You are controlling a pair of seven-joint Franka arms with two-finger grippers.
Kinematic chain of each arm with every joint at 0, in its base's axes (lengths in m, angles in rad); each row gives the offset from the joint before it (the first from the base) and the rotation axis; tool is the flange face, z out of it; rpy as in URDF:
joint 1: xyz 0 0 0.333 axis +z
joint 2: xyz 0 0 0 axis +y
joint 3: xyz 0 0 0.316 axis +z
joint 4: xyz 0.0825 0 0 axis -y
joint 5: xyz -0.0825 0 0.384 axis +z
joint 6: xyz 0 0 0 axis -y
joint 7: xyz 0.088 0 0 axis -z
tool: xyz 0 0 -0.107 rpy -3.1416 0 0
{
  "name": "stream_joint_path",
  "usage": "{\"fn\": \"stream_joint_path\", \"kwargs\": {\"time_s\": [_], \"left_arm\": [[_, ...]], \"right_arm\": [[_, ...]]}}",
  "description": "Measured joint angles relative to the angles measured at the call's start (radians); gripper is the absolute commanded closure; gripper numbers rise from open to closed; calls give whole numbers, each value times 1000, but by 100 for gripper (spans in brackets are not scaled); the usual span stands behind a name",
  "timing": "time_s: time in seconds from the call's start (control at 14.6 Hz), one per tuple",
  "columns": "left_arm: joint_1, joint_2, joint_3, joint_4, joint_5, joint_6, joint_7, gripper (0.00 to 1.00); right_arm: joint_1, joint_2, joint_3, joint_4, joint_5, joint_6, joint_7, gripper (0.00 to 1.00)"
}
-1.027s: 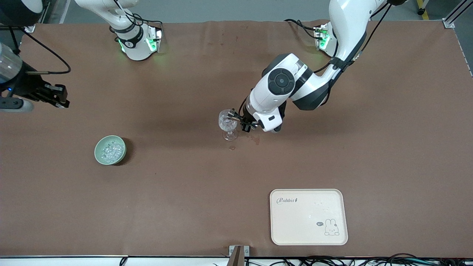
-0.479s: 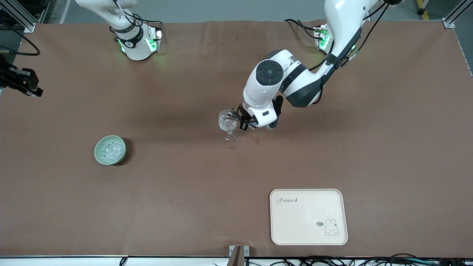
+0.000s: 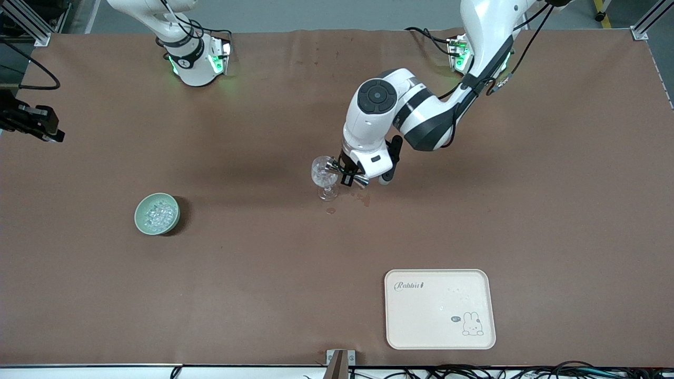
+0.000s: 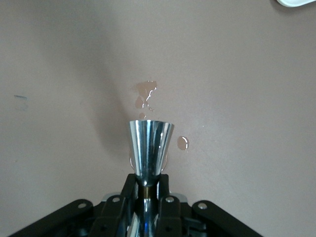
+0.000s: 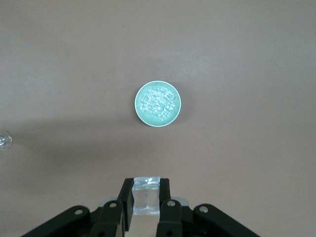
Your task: Pour wine and add ice with both arms
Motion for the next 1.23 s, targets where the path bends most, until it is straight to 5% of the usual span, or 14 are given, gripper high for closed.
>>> {"fn": "stream_joint_path", "kwargs": {"time_s": [1.23], "left_arm": [[-55, 0, 0, 29, 220, -39, -6, 100]], "right_arm": [[0, 0, -1, -28, 17, 26, -7, 98]]}}
